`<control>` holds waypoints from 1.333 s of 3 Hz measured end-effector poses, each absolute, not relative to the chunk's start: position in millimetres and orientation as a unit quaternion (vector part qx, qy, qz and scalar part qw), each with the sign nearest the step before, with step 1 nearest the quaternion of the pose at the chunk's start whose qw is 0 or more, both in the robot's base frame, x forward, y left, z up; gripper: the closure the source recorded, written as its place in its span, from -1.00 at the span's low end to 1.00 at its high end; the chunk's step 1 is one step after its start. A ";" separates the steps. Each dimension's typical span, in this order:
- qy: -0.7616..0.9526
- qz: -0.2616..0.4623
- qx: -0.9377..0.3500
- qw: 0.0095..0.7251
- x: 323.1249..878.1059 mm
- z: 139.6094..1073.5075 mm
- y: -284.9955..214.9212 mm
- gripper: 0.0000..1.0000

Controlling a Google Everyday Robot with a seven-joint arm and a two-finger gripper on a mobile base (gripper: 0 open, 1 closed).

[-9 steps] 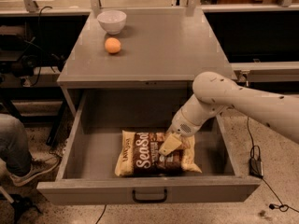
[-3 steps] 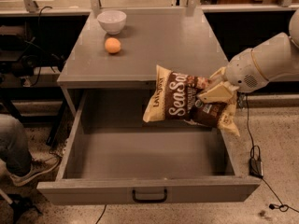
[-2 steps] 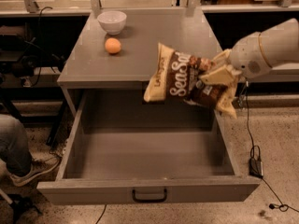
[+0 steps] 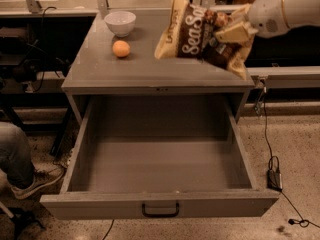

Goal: Pick brown chip bag from top drawer and place on counter

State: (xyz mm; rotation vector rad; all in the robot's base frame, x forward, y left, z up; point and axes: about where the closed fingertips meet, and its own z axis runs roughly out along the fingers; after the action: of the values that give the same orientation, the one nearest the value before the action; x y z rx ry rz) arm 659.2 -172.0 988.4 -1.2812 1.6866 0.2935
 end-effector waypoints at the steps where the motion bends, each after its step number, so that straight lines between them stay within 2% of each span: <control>1: 0.696 0.113 -0.487 0.516 734.7 1006.3 -172.5 0.95; 2: 0.708 0.105 -0.447 0.537 775.2 1014.8 -176.0 0.50; 4: 0.750 0.102 -0.382 0.531 810.9 987.2 -195.8 -0.43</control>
Offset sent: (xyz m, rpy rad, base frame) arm 0.1739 -0.0197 0.0493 0.1657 -0.0866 -0.2595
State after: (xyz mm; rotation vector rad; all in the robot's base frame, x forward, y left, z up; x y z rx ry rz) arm 810.9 -195.8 987.2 -0.9118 1.7887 0.2431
